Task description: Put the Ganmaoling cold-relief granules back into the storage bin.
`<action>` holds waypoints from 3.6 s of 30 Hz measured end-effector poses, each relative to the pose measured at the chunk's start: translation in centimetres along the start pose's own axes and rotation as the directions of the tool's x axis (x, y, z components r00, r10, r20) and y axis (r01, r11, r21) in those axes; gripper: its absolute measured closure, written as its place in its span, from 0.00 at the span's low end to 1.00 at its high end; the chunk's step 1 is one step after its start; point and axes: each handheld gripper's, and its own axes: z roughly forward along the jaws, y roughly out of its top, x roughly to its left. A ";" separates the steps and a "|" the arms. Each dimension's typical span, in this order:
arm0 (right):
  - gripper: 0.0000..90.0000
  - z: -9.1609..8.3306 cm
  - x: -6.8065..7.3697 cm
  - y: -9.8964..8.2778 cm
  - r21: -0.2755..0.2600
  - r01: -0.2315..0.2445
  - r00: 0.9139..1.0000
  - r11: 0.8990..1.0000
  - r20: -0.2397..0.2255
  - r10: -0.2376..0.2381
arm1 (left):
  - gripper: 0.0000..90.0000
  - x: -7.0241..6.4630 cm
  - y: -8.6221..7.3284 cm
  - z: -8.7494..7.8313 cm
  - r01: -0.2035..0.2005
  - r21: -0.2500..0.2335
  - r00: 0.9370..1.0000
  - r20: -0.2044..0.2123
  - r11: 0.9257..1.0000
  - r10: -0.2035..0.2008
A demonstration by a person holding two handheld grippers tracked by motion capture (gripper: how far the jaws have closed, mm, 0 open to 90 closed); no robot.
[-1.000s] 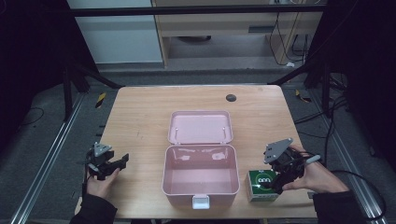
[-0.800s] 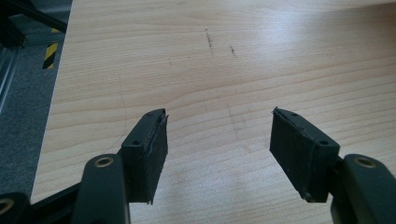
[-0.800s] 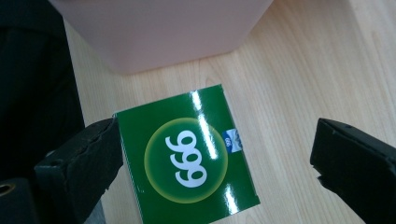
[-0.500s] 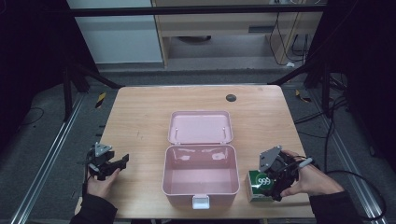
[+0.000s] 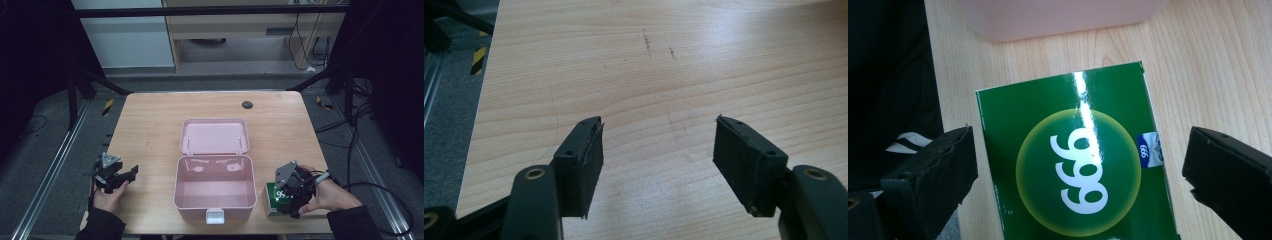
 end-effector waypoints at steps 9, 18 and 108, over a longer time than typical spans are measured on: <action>0.02 1.3 -0.1 -0.4 0.022 -0.003 1.000 1.000 -0.024 0.004 | 0.40 -0.1 0.0 0.0 -0.006 0.001 1.000 -0.004 1.000 0.006; 0.05 2.1 -0.2 -0.7 0.038 -0.003 0.999 0.999 -0.043 0.005 | 0.40 -0.1 0.0 0.0 -0.009 0.000 1.000 -0.007 1.000 0.009; 0.18 -8.4 -2.0 4.2 -0.081 0.002 0.998 0.997 0.055 0.002 | 0.43 -0.1 -0.1 0.2 -0.004 0.012 1.000 -0.005 1.000 0.004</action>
